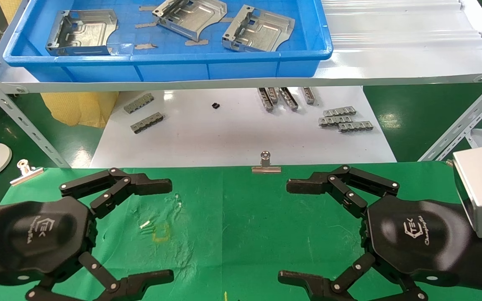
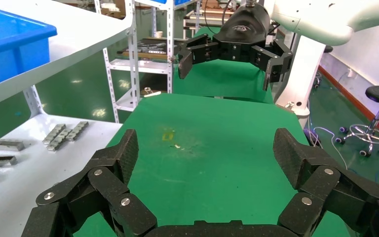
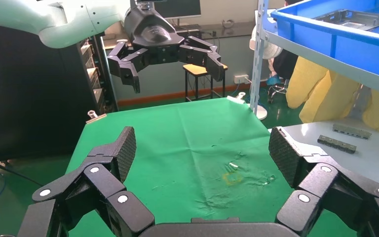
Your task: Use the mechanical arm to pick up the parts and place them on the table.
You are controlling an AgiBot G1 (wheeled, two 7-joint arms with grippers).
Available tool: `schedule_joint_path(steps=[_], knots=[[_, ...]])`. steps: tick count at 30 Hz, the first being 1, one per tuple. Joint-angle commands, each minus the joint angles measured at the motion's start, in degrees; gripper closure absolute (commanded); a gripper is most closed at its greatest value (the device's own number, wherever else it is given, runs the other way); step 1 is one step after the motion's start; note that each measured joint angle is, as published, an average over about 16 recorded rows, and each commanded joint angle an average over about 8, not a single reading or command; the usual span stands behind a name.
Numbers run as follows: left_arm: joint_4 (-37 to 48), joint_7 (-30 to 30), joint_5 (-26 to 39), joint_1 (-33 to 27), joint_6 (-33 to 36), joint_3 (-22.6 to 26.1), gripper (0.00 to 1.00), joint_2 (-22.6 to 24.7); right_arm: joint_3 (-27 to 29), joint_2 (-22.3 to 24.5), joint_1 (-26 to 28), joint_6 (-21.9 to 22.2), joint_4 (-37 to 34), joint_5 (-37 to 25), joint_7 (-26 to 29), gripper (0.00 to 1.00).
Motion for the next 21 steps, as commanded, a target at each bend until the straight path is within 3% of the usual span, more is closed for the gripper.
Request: schedule_joint_path(steps=[1,18,21], knots=[[0.00,0.00,0.00,0.00,0.00,0.00,0.00,0.00,0.00,0.00,0.00,0.00,0.00,0.00,0.00,0.00],[0.00,0.00,0.00,0.00,0.00,0.00,0.00,0.00,0.00,0.00,0.00,0.00,0.00,0.00,0.00,0.00],[0.00,0.00,0.00,0.00,0.00,0.00,0.00,0.00,0.00,0.00,0.00,0.00,0.00,0.00,0.00,0.37]])
